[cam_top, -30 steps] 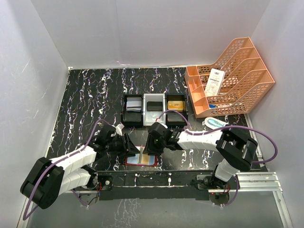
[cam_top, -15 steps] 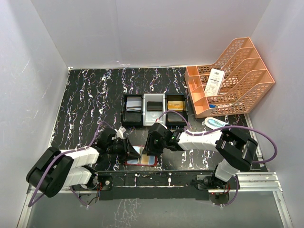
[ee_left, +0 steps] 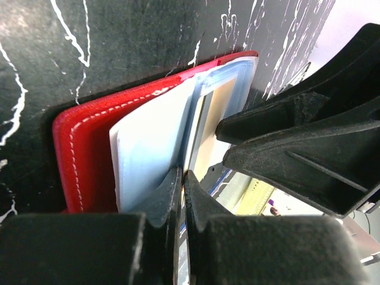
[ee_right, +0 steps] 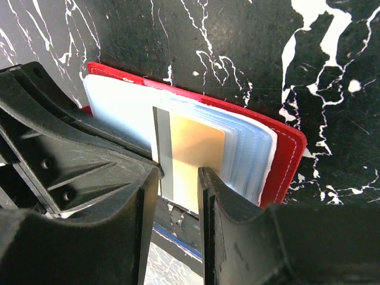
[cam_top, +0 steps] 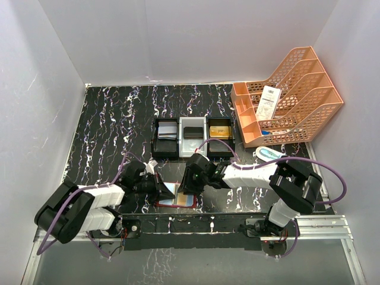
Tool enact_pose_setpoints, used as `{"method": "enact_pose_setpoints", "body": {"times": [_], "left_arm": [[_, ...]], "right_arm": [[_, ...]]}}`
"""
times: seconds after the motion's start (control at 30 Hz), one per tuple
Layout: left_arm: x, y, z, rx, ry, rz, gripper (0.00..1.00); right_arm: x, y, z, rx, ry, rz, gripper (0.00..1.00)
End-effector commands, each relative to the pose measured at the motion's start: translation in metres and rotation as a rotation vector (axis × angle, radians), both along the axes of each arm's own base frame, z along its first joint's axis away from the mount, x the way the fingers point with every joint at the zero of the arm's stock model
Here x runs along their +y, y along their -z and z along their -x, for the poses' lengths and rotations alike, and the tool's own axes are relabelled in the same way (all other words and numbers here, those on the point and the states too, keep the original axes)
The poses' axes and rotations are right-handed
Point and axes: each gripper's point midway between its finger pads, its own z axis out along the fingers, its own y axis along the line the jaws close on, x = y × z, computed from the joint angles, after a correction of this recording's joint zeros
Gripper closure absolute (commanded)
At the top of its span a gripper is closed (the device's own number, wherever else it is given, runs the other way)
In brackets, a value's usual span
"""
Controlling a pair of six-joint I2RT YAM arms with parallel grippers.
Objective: Take the credit cards out of the card holder
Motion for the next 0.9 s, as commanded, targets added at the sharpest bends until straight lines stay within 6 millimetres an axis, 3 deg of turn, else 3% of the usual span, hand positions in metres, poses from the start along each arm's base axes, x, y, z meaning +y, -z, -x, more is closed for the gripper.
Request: {"method": "enact_pose_setpoints", "body": {"times": [0.0,0.87], "left_arm": [[0.000,-0.008,-0.004,-0.045,-0.007,0.000,1.00],[0.009,-0.012,-0.014,-0.111,-0.002,-0.099,1.00]], "right_arm": [[-0.025,0.028,0.007,0.022,0.012,0.112,0.68],[-0.036,0.025,0.009,0.021,-0.006,0.145,0.67]]}}
